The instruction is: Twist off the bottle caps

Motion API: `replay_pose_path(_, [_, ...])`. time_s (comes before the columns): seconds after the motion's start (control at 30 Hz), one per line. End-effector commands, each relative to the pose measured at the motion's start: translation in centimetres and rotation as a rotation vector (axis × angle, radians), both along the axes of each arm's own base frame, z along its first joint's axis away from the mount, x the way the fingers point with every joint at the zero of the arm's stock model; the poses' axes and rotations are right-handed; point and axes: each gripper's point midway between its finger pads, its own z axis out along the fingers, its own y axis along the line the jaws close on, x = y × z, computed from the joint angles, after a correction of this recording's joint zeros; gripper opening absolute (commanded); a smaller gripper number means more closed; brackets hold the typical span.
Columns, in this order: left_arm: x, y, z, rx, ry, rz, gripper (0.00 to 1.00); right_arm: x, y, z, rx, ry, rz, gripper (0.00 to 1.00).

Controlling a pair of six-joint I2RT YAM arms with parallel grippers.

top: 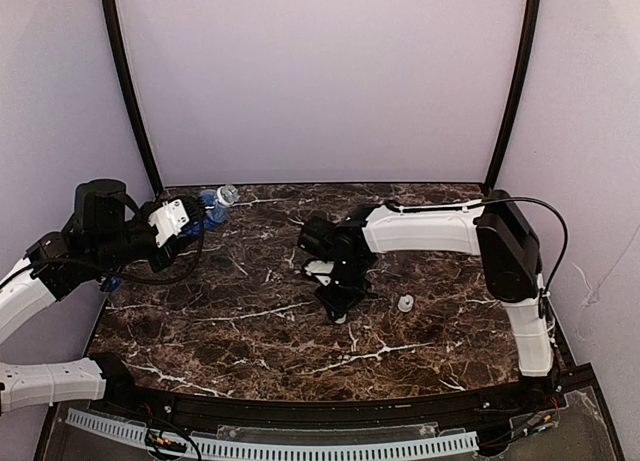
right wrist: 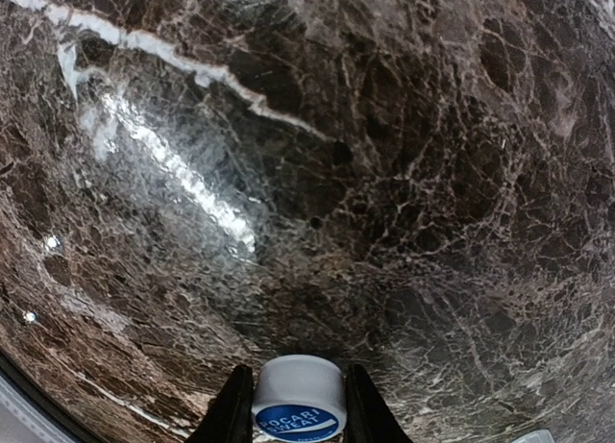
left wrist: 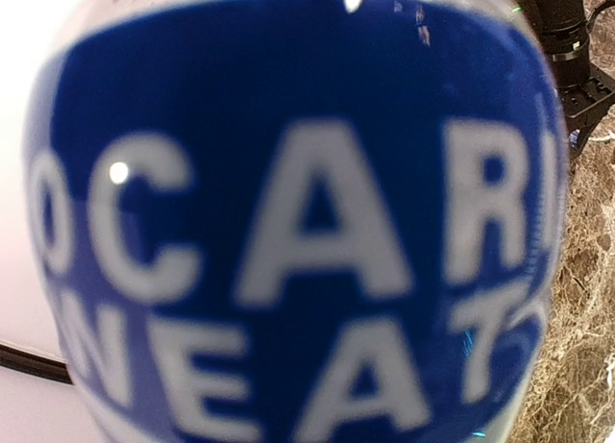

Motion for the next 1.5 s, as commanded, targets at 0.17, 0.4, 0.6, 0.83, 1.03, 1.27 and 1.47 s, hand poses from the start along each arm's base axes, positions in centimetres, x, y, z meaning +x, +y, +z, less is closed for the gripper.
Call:
replay_pose_path(0.17, [-0.2, 0.0, 0.0, -0.022, 0.002, -0.005, 0.38, 0.3, 1.6, -0.9, -0.006, 0.007, -0.011, 0.04])
replay_pose_path(0.4, [-0.2, 0.0, 0.2, -0.023, -0.001, -0.005, 0.38, 0.7, 2.1, -1.0, -0.012, -0.016, 0.000, 0.26])
replay_pose_path(0.6, [-0.3, -0.2, 0.1, -0.027, 0.005, -0.016, 0.39, 1.1, 3.1, 1.2, 0.016, -0.070, 0.037, 0.71])
replay_pose_path(0.83, [-2.4, -1.7, -0.1, -0.059, 0.095, -0.133, 0.39, 3.4, 6.7, 13.5, 0.330, -0.455, 0.164, 0.72])
replay_pose_path(1.03, [-6.2, -3.6, -0.2, -0.116, 0.239, -0.312, 0.39, -5.3, 8.3, 30.8, 1.202, -0.832, 0.524, 0.70])
replay_pose_path(1.27, [-7.2, -3.9, -0.3, -0.115, 0.271, -0.364, 0.39, -8.6, 8.2, 35.8, 1.540, -0.962, 0.584, 0.70])
replay_pose_path(1.47, [-7.3, -3.9, -0.5, -0.108, 0.279, -0.371, 0.39, -9.1, 11.6, 36.8, 1.589, -0.925, 0.662, 0.67])
